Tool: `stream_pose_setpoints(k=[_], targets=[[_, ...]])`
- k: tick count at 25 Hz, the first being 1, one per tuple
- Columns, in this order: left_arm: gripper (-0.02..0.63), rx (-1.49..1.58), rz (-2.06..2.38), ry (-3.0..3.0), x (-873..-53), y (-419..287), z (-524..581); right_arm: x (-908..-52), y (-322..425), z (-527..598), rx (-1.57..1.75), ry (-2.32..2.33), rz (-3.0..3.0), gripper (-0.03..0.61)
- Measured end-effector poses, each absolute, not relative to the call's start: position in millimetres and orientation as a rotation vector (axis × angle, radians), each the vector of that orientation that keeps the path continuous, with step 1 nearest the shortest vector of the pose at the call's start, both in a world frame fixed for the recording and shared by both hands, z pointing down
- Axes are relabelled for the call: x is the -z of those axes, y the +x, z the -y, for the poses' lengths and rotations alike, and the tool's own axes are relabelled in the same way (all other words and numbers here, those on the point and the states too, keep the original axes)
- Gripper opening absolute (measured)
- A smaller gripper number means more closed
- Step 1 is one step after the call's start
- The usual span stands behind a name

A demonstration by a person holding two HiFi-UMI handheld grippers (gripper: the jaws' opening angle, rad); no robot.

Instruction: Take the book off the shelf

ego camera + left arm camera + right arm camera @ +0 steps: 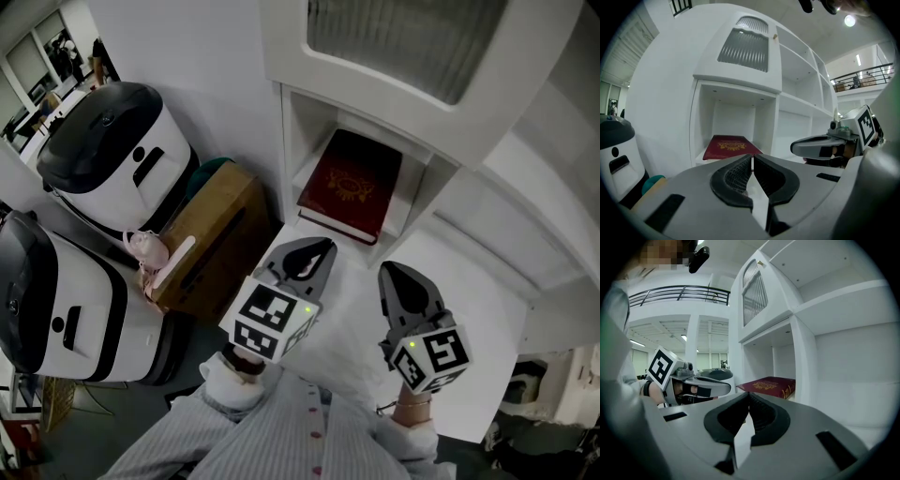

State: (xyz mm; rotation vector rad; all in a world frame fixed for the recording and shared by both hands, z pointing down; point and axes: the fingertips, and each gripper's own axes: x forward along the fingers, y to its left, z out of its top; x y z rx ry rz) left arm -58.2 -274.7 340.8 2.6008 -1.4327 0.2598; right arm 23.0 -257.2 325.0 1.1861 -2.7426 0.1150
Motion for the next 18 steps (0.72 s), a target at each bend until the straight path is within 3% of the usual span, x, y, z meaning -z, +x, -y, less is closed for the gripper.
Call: stream_pose_setpoints(k=[6, 18], targets=[[0.014, -0.253, 1.416, 2.550, -354.8, -60.0, 283.4, -328.7, 23.5, 261.5, -0.121, 1.171, 2.737, 0.014], [0.184, -0.097, 1.267, 2.391, -385.4, -59.5, 296.6, -332.2, 26.0, 270.5, -0.119, 1.164, 2.731, 0.014]])
